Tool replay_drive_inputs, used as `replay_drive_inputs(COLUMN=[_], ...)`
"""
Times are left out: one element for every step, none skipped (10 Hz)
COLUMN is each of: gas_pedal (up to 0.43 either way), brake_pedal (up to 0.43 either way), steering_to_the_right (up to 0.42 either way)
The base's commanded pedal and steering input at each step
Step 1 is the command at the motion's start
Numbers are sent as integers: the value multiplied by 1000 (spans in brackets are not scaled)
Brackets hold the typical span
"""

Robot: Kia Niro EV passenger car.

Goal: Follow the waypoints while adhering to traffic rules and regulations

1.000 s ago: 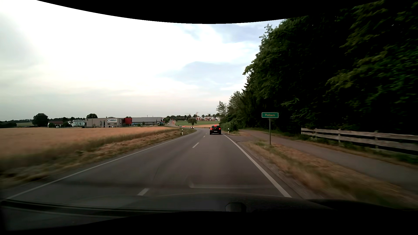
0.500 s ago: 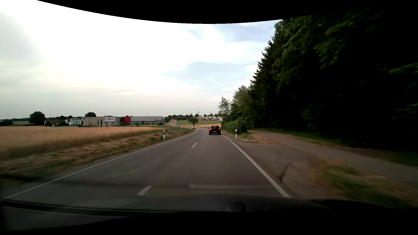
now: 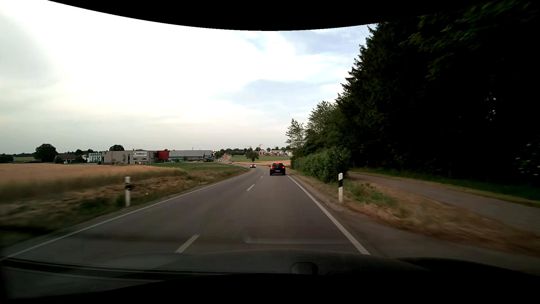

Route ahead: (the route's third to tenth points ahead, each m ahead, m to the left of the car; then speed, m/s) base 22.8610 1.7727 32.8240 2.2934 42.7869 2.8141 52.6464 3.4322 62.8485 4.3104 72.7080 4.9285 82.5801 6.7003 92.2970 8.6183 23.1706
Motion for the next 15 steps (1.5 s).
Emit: replay_drive_inputs(gas_pedal=[0,0,0,0,0,0,0,0,0,0,0,0,0,0,0], brake_pedal=[116,104,104,98,85,55,12,6,12,12,6,6,12,6,6], steering_to_the_right=[-10,-11,-10,-10,-10,-8,-8,-8,-8,-8,-8,-9,-12,-12,-13])
